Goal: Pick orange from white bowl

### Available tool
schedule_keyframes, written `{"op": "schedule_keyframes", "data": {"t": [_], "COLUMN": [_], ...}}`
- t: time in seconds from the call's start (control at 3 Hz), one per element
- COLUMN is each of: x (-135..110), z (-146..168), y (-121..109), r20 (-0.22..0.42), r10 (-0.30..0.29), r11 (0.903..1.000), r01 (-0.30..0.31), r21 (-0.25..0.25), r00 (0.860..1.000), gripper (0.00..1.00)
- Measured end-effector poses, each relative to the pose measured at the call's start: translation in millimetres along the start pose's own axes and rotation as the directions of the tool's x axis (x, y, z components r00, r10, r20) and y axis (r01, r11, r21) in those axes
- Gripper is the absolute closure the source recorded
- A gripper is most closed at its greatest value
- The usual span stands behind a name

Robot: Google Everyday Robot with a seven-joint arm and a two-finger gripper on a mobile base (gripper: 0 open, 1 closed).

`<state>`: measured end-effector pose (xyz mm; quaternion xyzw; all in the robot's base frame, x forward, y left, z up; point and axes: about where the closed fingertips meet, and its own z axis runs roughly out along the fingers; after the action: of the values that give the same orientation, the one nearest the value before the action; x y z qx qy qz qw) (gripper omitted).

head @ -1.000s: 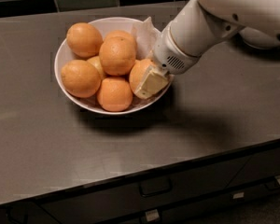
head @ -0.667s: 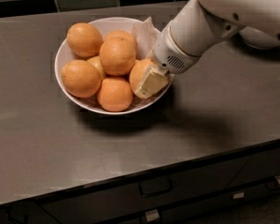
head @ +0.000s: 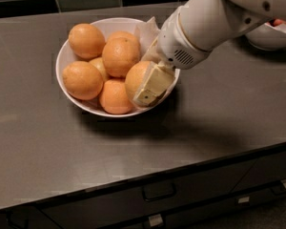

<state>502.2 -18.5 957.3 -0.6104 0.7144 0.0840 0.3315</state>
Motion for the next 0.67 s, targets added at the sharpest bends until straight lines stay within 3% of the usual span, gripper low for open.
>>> {"op": "schedule_keyframes", "data": {"t": [0.67], "x": [-17], "z": [-21], "y": [1], "r20": [0.043], "r10": [-0.035], "r11": [0.9980], "r01": [0.033], "r21": [0.055], "r00": [0.998], "gripper": [1.00]}}
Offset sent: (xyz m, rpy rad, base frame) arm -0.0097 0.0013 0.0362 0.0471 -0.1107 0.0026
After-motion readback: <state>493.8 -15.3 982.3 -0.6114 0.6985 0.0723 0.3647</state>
